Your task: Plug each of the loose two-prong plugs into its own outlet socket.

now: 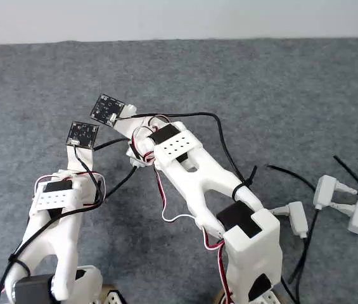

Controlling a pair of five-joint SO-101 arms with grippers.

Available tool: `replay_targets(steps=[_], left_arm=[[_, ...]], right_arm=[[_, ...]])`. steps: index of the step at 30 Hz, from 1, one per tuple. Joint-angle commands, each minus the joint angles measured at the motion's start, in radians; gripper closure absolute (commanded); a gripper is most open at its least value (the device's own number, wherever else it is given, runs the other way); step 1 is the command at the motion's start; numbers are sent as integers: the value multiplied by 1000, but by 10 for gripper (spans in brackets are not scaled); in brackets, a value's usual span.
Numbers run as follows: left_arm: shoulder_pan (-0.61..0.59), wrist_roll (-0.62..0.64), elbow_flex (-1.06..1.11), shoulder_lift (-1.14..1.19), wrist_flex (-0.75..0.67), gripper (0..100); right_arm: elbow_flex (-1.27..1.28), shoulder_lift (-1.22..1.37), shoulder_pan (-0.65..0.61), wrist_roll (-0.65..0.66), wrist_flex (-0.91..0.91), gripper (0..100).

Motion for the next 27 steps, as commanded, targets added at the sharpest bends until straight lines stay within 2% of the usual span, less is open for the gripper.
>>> replay_targets(steps=[1, 18, 27], left_arm=[[3, -6, -35, -3, -20, 987], [3, -6, -35, -3, -18, 987], [3, -6, -35, -3, -18, 987]], right_arm=[[-6, 21, 7, -9, 15, 991], [-60, 22, 2, -15, 127, 988], [-132, 28, -28, 32, 186, 988]])
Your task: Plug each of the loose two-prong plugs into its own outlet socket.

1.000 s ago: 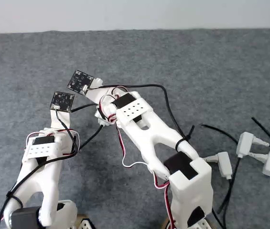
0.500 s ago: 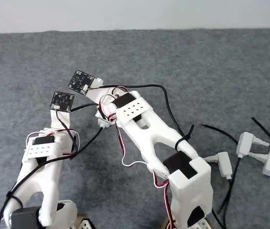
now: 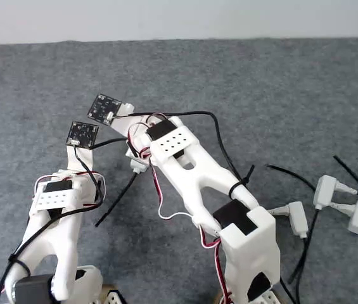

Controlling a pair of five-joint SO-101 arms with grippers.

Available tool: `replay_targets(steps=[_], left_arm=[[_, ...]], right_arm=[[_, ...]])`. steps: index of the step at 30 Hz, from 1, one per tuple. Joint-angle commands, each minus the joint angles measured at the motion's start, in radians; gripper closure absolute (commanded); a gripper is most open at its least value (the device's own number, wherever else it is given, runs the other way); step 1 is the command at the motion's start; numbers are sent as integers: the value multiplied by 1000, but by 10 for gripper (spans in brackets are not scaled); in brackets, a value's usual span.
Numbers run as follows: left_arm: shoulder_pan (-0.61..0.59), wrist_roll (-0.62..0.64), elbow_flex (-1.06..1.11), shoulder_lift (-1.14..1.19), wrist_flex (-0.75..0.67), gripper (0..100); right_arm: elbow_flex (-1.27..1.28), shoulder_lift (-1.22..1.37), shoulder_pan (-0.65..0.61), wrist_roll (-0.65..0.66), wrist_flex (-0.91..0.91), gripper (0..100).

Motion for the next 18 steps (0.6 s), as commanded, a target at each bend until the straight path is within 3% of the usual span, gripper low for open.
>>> replay_targets(steps=[1, 8, 18], left_arm=[[3, -5, -35, -3, -18, 987], [2, -5, -36, -3, -17, 987], [0, -5, -38, -5, -17, 987]], right_arm=[[-34, 13, -8, 21, 35, 988], [-245, 188, -8, 46, 119, 988], [-374, 271, -10, -61, 217, 988]])
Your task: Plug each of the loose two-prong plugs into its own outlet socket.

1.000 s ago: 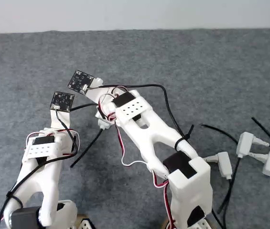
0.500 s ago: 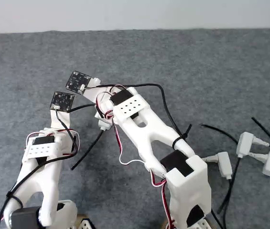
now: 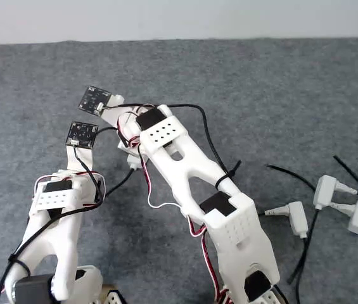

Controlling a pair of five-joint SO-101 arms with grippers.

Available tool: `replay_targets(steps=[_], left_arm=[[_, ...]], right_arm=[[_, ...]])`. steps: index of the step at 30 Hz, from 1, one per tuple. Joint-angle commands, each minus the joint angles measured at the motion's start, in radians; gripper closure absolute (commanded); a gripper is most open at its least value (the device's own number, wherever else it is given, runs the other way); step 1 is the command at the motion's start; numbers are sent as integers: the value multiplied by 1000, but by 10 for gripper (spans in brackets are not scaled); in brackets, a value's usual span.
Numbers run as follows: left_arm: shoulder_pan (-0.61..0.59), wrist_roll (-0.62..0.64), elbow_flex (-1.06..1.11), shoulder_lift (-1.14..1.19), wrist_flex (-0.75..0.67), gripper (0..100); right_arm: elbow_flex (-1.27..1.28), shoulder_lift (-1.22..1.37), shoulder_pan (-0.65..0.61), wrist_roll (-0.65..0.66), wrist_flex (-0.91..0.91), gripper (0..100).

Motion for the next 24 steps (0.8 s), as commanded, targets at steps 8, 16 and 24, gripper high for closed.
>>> replay_targets(steps=[8, 16, 24], left_arm=[[0, -6, -38, -5, -17, 987], [0, -8, -38, -5, -18, 987], [0, -8, -38, -5, -20, 987]], right_arm=[[-3, -31, -1, -100, 68, 988], [-20, -42, 47, -186, 35, 989], [-63, -41, 74, -410, 62, 989]])
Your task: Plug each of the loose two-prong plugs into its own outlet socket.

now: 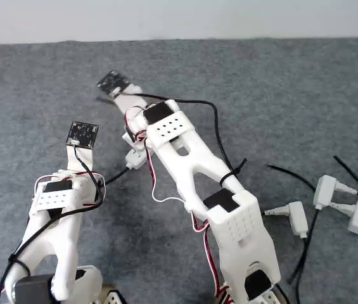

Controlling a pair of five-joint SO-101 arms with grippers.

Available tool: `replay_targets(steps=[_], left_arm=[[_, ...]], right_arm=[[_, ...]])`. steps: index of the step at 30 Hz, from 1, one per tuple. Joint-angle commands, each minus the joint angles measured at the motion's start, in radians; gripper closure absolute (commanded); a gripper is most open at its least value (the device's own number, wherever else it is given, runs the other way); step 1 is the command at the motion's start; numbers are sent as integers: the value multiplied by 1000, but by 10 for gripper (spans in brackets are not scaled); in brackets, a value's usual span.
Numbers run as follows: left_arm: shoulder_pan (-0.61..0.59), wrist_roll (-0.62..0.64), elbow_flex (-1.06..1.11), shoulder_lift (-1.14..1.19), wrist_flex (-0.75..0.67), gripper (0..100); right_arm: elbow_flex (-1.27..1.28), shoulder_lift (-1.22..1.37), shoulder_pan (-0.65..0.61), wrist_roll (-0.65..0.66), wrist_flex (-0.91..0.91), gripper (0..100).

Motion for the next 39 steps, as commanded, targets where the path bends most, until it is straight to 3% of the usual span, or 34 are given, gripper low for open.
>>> replay_targets(steps=[1, 19, 25, 31, 39], left_arm=[[0, -5, -38, -5, -20, 987], [2, -5, -35, -5, -20, 987], [2, -5, -35, -5, -21, 987], [2, -5, -36, -3, -21, 987], [2, -5, -38, -3, -21, 987]], right_arm=[[-38, -18, 24, -101, 27, 989], [-38, 64, -28, -9, 64, 986], [-46, 64, -71, -43, 91, 853], [-92, 62, -73, -186, 137, 789], [-117, 70, -62, -637, 193, 789]])
